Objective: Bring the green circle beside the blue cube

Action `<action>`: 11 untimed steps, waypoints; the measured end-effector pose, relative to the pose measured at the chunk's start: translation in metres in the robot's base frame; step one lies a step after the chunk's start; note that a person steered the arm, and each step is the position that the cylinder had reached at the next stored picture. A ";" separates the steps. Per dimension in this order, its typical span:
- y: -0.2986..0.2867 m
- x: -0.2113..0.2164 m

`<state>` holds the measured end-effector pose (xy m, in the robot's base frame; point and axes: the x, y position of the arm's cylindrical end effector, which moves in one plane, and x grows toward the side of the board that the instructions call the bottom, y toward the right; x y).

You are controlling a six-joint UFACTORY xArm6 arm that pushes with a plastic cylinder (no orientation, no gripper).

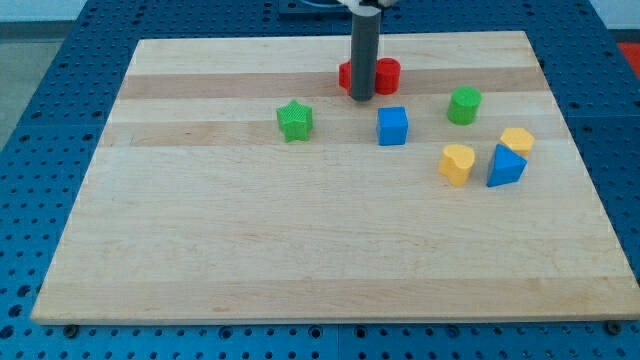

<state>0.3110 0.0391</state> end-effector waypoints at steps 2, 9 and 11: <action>0.041 0.001; 0.132 0.047; 0.115 0.071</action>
